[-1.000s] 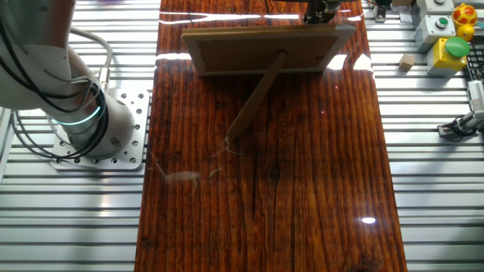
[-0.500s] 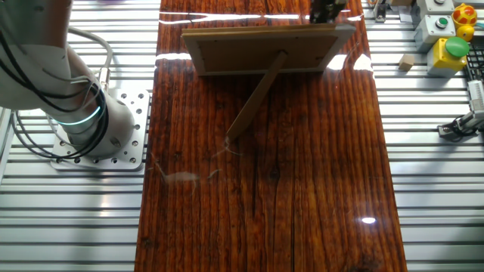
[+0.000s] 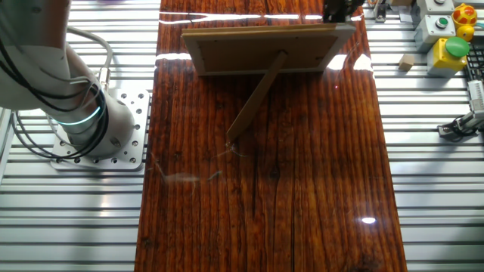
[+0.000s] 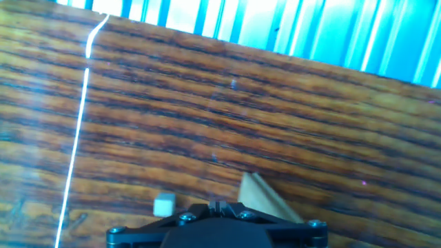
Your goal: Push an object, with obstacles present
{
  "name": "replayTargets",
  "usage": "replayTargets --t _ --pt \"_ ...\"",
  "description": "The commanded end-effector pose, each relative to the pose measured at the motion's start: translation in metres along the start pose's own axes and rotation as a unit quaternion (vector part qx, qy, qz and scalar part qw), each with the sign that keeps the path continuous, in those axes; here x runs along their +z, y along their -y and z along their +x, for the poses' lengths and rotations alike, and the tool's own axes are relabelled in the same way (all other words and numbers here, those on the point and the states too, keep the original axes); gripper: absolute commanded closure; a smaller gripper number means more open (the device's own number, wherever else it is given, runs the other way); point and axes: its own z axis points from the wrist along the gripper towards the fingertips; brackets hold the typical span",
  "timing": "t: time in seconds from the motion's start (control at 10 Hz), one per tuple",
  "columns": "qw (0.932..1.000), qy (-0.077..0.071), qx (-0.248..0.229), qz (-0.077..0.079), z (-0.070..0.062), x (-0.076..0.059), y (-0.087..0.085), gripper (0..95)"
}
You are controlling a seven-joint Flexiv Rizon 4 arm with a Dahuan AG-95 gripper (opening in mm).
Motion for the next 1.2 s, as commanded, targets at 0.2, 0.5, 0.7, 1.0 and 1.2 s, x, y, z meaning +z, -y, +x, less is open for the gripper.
replayTargets --t 0.2,0.5,0.7,1.0,1.2 --pt "0.9997 -0.009 -0.021 0.006 -0.003 -0.041 0.008 95.0" --pt "0.9981 -0.019 -0.056 0.018 -0.013 -0.06 0.017 95.0" --pt "0.9965 -0.02 -0.077 0.024 -0.019 -0.066 0.031 95.0" --pt "0.994 -0.019 -0.103 0.03 -0.023 -0.062 0.061 95.0" --pt "0.9915 -0.016 -0.125 0.033 -0.021 -0.057 0.083 95.0"
